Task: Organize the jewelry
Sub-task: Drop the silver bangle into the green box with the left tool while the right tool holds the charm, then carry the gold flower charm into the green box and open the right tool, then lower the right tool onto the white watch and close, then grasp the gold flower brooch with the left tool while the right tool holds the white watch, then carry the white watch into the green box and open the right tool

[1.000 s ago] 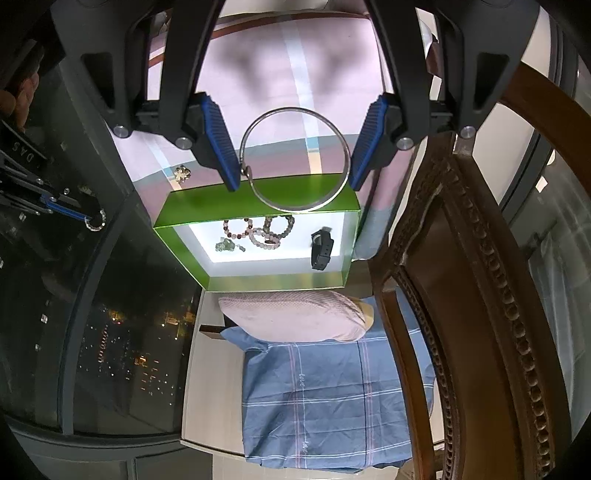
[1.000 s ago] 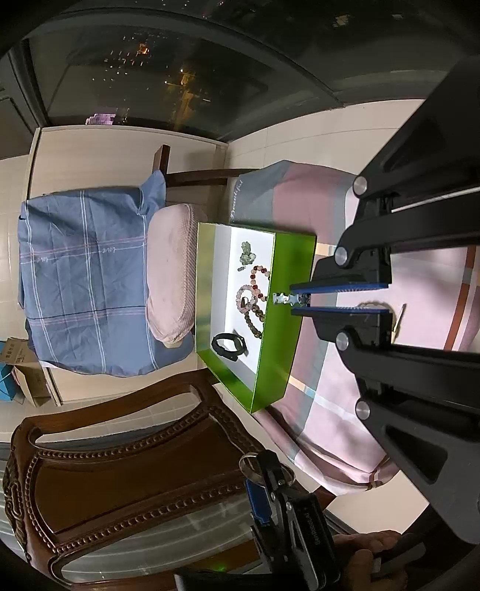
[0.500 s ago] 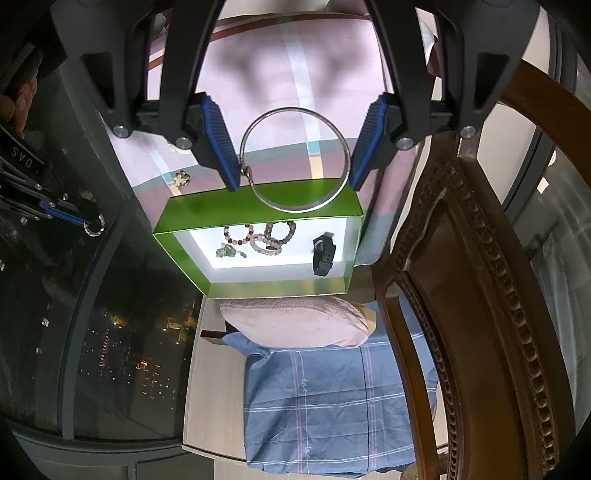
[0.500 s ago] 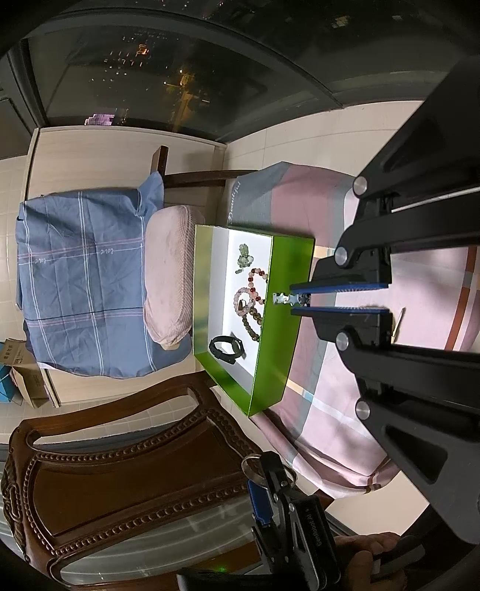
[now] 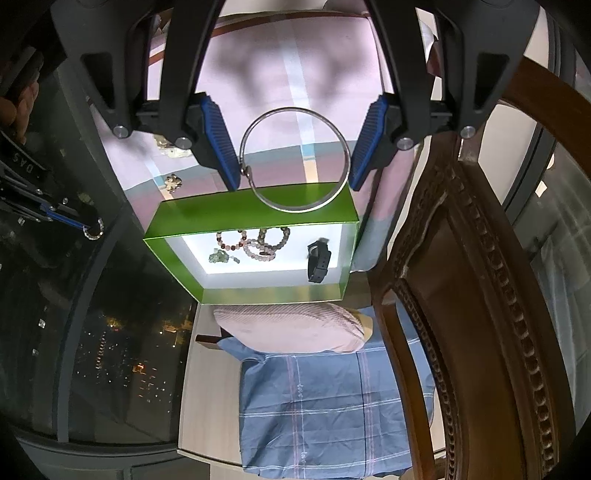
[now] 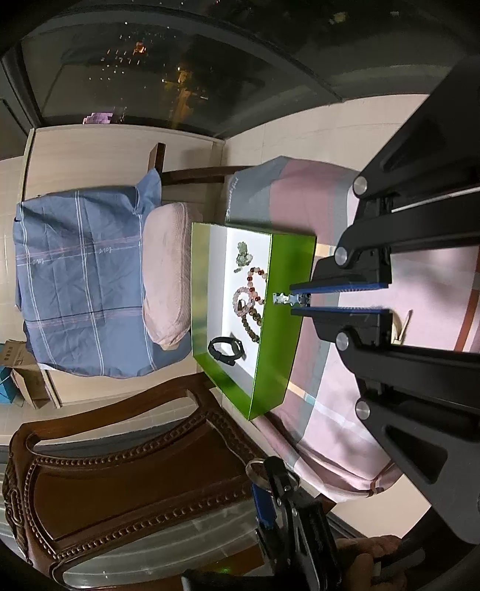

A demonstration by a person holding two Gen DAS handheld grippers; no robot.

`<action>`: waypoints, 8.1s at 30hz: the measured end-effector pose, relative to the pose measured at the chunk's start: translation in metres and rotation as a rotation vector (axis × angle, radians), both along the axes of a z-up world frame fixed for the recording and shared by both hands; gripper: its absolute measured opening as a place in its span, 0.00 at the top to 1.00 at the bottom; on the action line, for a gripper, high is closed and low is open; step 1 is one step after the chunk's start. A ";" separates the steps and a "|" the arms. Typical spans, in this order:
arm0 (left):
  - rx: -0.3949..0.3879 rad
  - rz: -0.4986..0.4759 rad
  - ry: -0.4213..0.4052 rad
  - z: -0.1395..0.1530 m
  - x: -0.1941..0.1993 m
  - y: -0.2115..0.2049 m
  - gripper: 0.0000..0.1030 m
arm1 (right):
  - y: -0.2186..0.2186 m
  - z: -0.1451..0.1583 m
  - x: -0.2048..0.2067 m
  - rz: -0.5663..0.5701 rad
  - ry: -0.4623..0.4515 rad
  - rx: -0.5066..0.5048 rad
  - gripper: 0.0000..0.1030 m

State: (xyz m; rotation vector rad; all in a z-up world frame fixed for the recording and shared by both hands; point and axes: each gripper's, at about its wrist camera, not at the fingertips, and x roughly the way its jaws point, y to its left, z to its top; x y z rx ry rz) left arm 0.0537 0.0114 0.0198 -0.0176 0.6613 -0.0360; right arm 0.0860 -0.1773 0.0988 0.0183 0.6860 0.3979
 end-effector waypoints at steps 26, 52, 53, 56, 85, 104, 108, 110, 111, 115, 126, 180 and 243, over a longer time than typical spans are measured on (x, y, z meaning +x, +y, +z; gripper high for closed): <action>-0.119 0.066 0.106 0.003 0.132 0.020 0.23 | -0.015 -0.012 0.026 0.002 0.045 0.103 0.93; -0.179 0.086 -0.108 0.015 0.014 0.040 0.07 | 0.014 0.000 0.045 -0.066 -0.004 0.001 0.93; -0.190 0.089 -0.112 0.016 0.013 0.042 0.07 | 0.018 0.004 0.055 -0.074 -0.013 -0.009 0.93; -0.197 0.084 -0.111 0.018 0.013 0.043 0.07 | 0.027 0.009 0.087 -0.095 -0.017 -0.038 0.93; -0.046 -0.108 0.011 -0.019 0.010 -0.027 0.07 | -0.054 0.003 -0.009 -0.183 -0.153 0.091 0.36; -0.081 0.021 -0.028 -0.006 0.016 0.008 0.07 | 0.055 -0.080 -0.007 0.007 0.143 -0.105 0.36; -0.095 0.035 -0.036 -0.003 0.015 0.017 0.07 | 0.075 -0.096 -0.001 -0.004 0.163 -0.139 0.36; -0.099 0.038 -0.037 -0.002 0.014 0.020 0.07 | 0.080 -0.104 0.004 -0.013 0.184 -0.149 0.35; -0.100 0.040 -0.038 -0.001 0.014 0.022 0.07 | 0.081 -0.107 0.005 -0.026 0.188 -0.149 0.35; -0.108 0.047 -0.038 -0.001 0.012 0.028 0.07 | 0.080 -0.116 0.013 -0.056 0.222 -0.140 0.35; -0.099 0.042 -0.015 -0.008 0.016 0.022 0.07 | 0.071 -0.102 0.010 -0.036 0.201 -0.093 0.41; -0.024 0.007 -0.040 0.008 0.001 -0.012 0.80 | -0.039 -0.020 0.009 -0.169 0.038 0.111 0.41; -0.153 -0.008 -0.023 0.001 0.021 0.018 0.80 | 0.006 -0.008 0.093 -0.226 -0.040 -0.056 0.27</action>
